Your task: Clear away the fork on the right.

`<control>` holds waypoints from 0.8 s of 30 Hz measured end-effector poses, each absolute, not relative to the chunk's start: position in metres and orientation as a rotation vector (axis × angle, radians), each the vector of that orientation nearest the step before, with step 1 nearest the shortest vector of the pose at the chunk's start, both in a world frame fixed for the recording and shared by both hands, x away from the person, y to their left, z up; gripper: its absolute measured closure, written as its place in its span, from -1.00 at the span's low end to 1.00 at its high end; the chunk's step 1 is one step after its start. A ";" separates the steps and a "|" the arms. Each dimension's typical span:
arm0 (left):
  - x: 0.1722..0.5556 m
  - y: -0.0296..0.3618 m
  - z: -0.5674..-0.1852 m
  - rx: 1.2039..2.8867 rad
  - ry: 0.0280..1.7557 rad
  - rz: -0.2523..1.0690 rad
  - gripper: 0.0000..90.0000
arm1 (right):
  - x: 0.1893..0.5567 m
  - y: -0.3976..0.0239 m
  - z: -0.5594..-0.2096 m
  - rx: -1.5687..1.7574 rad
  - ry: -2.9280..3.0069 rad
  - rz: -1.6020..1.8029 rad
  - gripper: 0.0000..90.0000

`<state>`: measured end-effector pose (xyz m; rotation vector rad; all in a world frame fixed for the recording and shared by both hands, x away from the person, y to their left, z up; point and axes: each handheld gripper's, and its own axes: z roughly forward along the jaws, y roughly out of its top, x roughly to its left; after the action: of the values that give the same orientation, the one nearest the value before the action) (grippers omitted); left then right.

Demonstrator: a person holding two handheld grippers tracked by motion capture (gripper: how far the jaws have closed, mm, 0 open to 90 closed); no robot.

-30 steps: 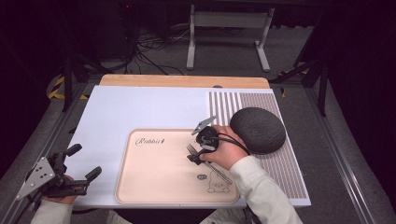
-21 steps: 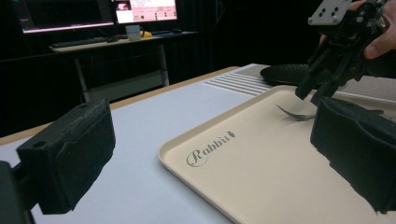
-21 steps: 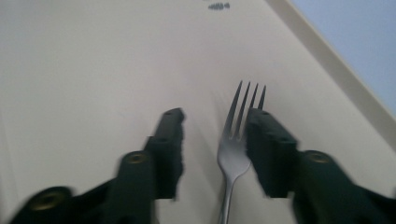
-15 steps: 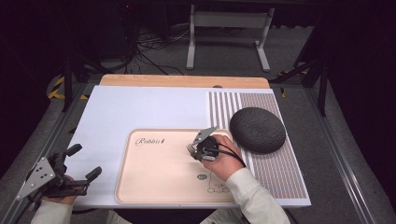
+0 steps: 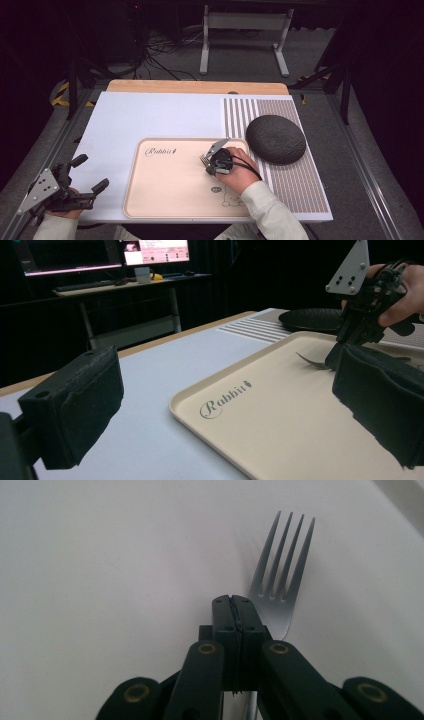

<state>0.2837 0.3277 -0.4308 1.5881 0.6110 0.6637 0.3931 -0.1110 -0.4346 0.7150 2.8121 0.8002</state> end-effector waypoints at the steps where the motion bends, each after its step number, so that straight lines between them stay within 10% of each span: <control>1: 0.284 0.328 -0.431 1.588 0.610 0.665 -0.98 | 0.393 -0.111 -0.434 0.717 2.809 0.795 1.00; 24: 0.284 0.327 -0.431 1.590 0.610 0.661 -0.98 | 0.407 -0.122 -0.432 0.794 2.739 0.726 1.00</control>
<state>0.2842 0.3274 -0.4310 1.5899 0.6097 0.6610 0.4067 -0.1222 -0.4322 0.7940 2.7390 0.7264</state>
